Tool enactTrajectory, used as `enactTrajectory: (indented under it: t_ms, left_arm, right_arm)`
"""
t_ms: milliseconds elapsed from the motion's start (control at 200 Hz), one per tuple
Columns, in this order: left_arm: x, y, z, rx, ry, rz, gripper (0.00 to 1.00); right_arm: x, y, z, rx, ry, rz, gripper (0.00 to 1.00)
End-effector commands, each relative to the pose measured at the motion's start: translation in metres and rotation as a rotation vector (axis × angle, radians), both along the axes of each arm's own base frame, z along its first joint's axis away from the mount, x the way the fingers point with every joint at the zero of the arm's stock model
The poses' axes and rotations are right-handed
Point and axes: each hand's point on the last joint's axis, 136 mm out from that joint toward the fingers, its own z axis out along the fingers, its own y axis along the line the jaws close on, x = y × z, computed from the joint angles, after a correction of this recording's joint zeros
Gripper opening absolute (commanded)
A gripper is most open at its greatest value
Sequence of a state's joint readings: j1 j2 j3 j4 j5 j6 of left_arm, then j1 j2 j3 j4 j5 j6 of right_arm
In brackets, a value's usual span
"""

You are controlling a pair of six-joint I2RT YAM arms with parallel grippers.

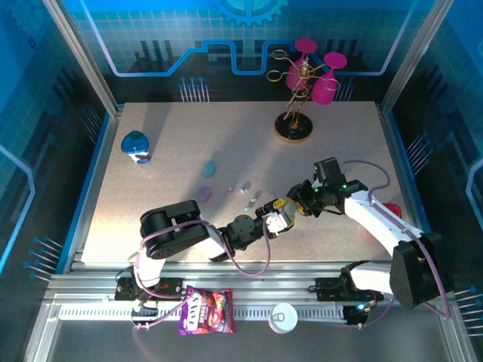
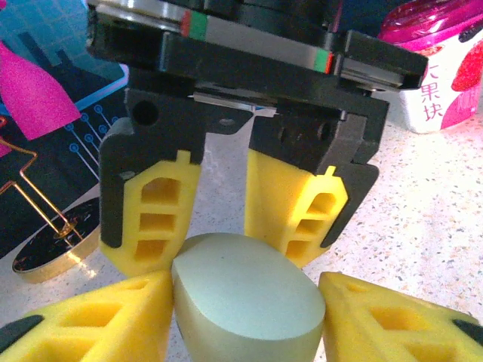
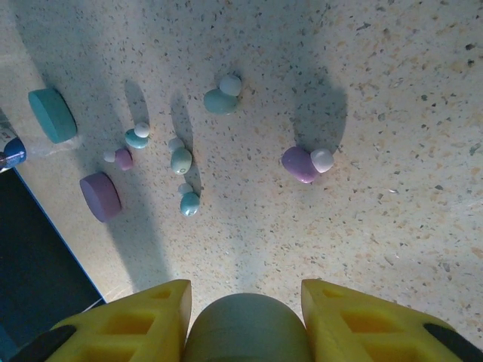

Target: Insert the wireless bluetooth earbuds into the charging case

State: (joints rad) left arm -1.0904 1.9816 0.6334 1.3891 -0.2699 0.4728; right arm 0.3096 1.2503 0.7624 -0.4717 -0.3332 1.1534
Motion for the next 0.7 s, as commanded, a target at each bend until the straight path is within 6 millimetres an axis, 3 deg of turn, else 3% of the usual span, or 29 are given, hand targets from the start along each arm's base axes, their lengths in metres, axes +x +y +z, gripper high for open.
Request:
enactTrajectory:
  t_ms: [0, 215, 535, 695]
  left_arm:
    - [0.0003, -0.009, 0.0, -0.01, -0.009, -0.014, 0.47]
    - [0.0032, -0.0089, -0.004, 0.005, -0.017, -0.002, 0.56]
    - [0.0039, -0.0106, -0.005, 0.005, -0.017, -0.002, 0.37]
    - [0.0016, -0.0077, -0.0019, -0.027, 0.02, -0.002, 0.3]
  right_arm:
    - [-0.0012, 0.0043, 0.0102, 0.06, -0.012, -0.004, 0.39]
    - [-0.0014, 0.0077, 0.0143, 0.09, -0.02, -0.004, 0.39]
    - [-0.0017, 0.0085, 0.016, 0.102, -0.025, -0.008, 0.39]
    - [-0.0007, 0.0074, 0.0162, 0.094, -0.036, -0.007, 0.47]
